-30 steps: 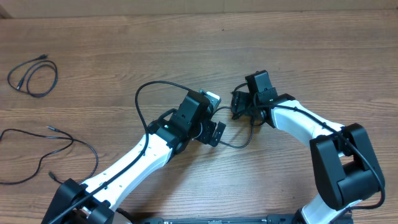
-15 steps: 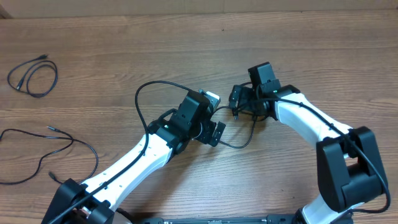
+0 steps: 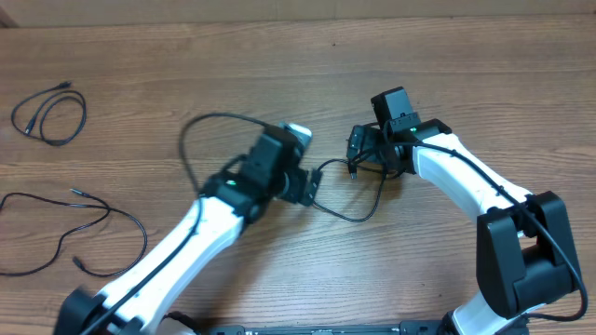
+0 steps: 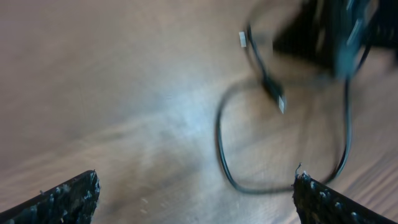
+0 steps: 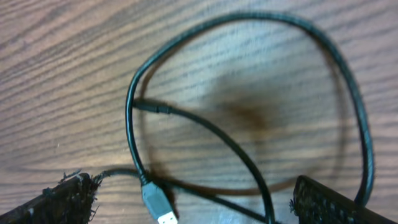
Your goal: Untangle cables
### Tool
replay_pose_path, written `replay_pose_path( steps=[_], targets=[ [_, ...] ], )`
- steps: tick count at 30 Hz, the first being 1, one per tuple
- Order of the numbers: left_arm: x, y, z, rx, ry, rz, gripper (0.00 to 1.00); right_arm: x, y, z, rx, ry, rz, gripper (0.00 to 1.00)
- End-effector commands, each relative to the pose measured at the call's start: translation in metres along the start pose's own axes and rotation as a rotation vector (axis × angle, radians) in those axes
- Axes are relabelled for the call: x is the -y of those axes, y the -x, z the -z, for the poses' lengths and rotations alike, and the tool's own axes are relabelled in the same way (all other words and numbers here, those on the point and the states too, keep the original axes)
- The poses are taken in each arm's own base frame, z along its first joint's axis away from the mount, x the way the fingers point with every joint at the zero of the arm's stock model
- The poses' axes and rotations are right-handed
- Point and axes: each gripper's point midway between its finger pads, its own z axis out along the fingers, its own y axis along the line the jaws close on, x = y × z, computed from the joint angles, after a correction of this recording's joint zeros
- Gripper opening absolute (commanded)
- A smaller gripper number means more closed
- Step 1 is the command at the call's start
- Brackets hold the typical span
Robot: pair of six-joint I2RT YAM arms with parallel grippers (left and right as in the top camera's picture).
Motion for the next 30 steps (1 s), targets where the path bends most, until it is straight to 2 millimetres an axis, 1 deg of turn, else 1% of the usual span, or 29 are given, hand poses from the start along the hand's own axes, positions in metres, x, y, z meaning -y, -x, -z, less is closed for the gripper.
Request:
replay_pose_path(
  steps=[1,3,5,7,9,15,20,26,30],
  targets=[
    [-0.021,0.053,0.055,0.199,0.030,0.117,1.00,-0.019,0.016,0.011,0.087,0.006,0.135,1.00],
    [-0.034,0.059,0.073,0.246,0.047,0.169,0.99,-0.027,0.013,0.007,0.095,0.005,0.205,1.00],
    [-0.047,0.062,0.089,0.279,0.068,0.208,1.00,-0.025,0.013,0.003,0.109,-0.033,0.220,1.00],
    [-0.059,0.059,0.101,0.290,0.092,0.230,1.00,-0.020,0.014,-0.001,0.117,-0.070,0.211,1.00],
    [-0.073,0.051,0.111,0.280,0.126,0.262,1.00,-0.018,0.013,-0.007,0.111,-0.080,0.204,1.00],
    [-0.091,0.037,0.112,0.232,0.170,0.302,1.00,-0.015,0.008,-0.018,0.087,-0.097,0.200,1.00],
    [-0.101,0.036,0.114,0.239,0.219,0.314,1.00,-0.012,-0.002,-0.027,0.055,-0.109,0.135,1.00],
    [-0.102,0.034,0.114,0.231,0.225,0.314,0.99,-0.004,-0.015,-0.044,0.014,-0.141,-0.033,1.00],
    [-0.102,0.032,0.113,0.224,0.227,0.315,1.00,-0.002,-0.019,-0.050,0.001,-0.152,-0.046,0.92]
  ],
)
